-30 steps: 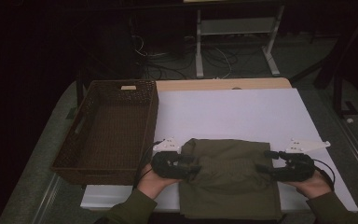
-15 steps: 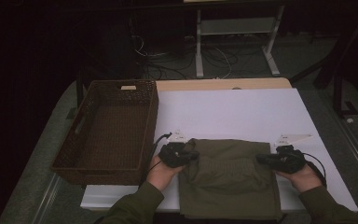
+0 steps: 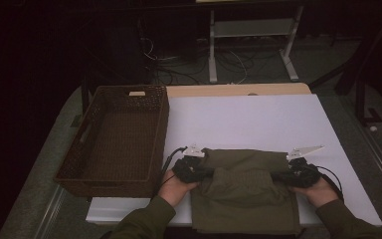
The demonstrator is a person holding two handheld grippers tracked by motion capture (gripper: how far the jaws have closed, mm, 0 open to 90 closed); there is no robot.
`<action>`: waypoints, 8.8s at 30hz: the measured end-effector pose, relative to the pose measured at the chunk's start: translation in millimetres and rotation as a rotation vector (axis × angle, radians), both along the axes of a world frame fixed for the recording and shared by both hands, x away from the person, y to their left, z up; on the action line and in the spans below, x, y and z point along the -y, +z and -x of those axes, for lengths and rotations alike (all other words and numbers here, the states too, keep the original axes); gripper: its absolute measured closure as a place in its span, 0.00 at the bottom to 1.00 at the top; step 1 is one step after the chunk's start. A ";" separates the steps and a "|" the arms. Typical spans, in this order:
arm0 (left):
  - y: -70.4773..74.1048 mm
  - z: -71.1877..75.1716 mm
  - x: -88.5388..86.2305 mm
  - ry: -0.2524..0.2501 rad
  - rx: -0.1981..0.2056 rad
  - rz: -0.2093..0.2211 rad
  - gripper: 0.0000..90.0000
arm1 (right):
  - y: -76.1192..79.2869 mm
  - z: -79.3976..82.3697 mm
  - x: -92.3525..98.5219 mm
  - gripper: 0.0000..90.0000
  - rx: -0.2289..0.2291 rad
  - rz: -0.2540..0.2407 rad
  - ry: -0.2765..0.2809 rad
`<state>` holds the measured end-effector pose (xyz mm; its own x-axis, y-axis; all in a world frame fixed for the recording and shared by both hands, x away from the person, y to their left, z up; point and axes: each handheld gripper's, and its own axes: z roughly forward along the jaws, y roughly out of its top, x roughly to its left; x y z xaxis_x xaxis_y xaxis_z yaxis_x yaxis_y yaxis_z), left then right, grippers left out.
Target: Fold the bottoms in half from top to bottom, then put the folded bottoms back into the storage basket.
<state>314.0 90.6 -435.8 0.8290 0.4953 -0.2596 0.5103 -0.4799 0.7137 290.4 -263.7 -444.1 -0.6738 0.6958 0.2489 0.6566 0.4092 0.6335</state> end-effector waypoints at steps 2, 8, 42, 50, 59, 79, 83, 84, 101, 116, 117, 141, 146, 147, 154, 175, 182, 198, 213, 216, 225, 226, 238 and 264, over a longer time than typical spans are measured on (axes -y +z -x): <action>1.5 2.4 -0.4 -0.014 0.006 0.009 0.99 | 1.5 1.6 0.3 0.99 0.010 -0.018 0.021; 6.4 8.1 -3.5 -0.045 0.009 0.047 0.99 | 5.9 5.3 2.2 0.99 0.023 -0.071 0.060; 14.5 28.6 -7.1 -0.188 -0.013 0.144 0.98 | 0.3 -5.0 -2.3 0.99 0.010 -0.072 0.147; 18.4 41.1 -10.9 -0.253 -0.022 0.169 0.98 | 5.8 10.1 -1.2 0.99 0.010 -0.134 0.210; 14.9 53.3 -15.8 -0.317 -0.049 0.159 0.97 | 15.2 29.1 -5.0 0.99 0.029 -0.152 0.275; 21.6 58.4 -20.9 -0.331 -0.020 0.117 0.95 | 19.2 31.5 -7.7 0.99 0.066 -0.096 0.301; 26.5 56.3 -26.6 -0.299 -0.010 0.151 0.95 | 19.2 45.3 -7.5 0.99 0.058 -0.094 0.341; 26.7 55.4 -26.4 -0.292 -0.011 0.155 0.95 | 17.9 48.1 -7.7 0.99 0.051 -0.088 0.347; 15.1 63.5 -3.1 -0.392 -0.028 0.054 0.81 | 11.1 57.8 -26.2 0.85 0.023 -0.023 0.430; 21.4 28.3 -7.2 -0.148 0.041 0.066 0.44 | 8.0 40.0 -20.4 0.48 0.102 -0.010 0.252; 21.2 26.0 -7.3 -0.138 0.046 0.065 0.42 | 7.5 39.5 -19.4 0.48 0.101 -0.013 0.249; 26.0 -36.4 6.2 0.099 0.119 -0.088 0.30 | 5.4 36.1 -15.2 0.43 0.116 -0.011 0.216; 19.9 -49.5 12.5 0.111 0.101 -0.142 0.29 | 5.2 35.3 -15.9 0.43 0.117 -0.010 0.218; 18.5 -52.2 12.8 0.114 0.090 -0.153 0.28 | 5.2 35.2 -15.9 0.43 0.117 -0.010 0.219; 4.1 -63.6 16.2 0.096 0.036 -0.207 0.28 | 4.6 33.5 -15.2 0.43 0.114 -0.015 0.215; -1.6 -61.1 18.9 0.012 -0.007 -0.203 0.75 | 16.8 15.9 -4.0 0.41 0.165 0.009 0.149; -1.9 -61.8 18.6 0.002 -0.024 -0.196 0.86 | 22.1 -7.4 9.2 0.40 0.161 0.021 0.056; -3.2 -61.1 18.0 0.003 -0.022 -0.182 0.87 | 7.0 -54.9 33.0 0.33 0.087 0.062 -0.045; -2.3 -57.2 19.8 0.008 0.018 -0.186 0.91 | 3.6 -53.4 25.6 0.87 0.040 0.100 0.035; 0.0 -58.4 19.0 0.001 0.025 -0.187 0.91 | 6.5 -52.2 22.8 0.89 0.055 0.120 0.037; 7.8 -77.1 21.0 0.059 0.079 -0.190 0.92 | 17.0 -72.2 21.0 0.89 0.121 0.144 -0.009; 8.5 -80.1 21.5 0.066 0.085 -0.195 0.92 | 17.7 -76.1 20.4 0.89 0.127 0.146 -0.019; 3.1 -99.9 23.9 0.132 0.099 -0.220 0.91 | 14.8 -112.7 14.1 0.88 0.144 0.149 -0.064; -4.4 -99.1 22.5 0.135 0.093 -0.213 0.91 | 40.5 -48.9 39.6 0.41 0.173 0.015 -0.100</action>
